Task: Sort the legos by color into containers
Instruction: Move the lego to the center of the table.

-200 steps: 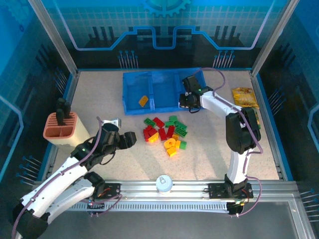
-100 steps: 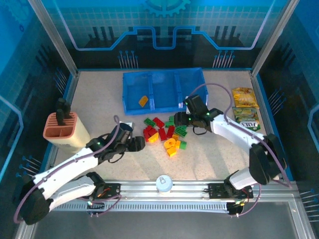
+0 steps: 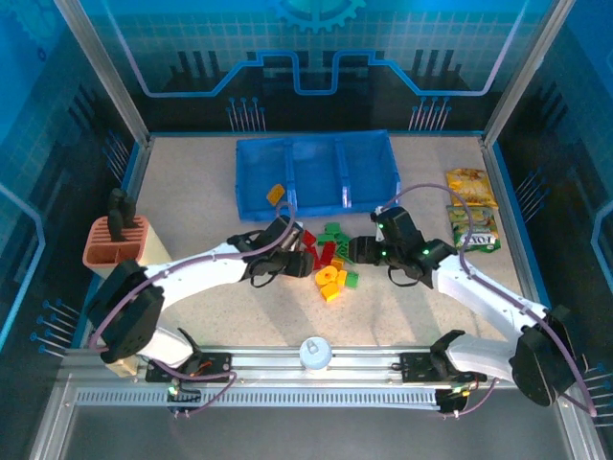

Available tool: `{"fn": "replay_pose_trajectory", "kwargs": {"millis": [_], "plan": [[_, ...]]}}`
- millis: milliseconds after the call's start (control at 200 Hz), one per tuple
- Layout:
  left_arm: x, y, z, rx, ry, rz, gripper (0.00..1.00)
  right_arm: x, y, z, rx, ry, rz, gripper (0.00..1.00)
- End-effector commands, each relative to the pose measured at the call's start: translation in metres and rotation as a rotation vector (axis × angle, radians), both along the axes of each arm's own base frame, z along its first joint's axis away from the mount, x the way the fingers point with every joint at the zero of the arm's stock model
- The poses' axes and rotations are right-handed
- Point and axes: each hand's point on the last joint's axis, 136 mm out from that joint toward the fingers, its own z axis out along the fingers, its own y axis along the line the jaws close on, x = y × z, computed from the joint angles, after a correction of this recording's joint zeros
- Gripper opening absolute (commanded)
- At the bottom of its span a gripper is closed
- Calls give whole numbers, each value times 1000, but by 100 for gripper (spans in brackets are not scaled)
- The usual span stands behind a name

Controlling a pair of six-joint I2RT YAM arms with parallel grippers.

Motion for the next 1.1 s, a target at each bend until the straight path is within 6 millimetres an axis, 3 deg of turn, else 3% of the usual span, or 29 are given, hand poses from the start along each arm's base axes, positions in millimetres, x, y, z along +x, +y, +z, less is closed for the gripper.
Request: {"fn": "replay_pose_trajectory", "kwargs": {"millis": [0,315,565,700,860,1096], "plan": [[12,-8,2,47,-39,-53,63,-7,1,4,31,-11,6,69],[23,-9,-19,131,-3,-56,58,-12,-5,1,30,-16,0,69],[11,7,-35,218,18,-42,57,-12,-2,1,53,-26,7,69],[0,6,-40,221,40,-50,50,-11,-1,3,56,-29,9,69],[-16,3,-44,239,49,-57,49,-10,-2,6,52,-39,10,69],[-21,9,-48,265,61,-45,47,-11,-1,3,55,-34,12,69]]}}
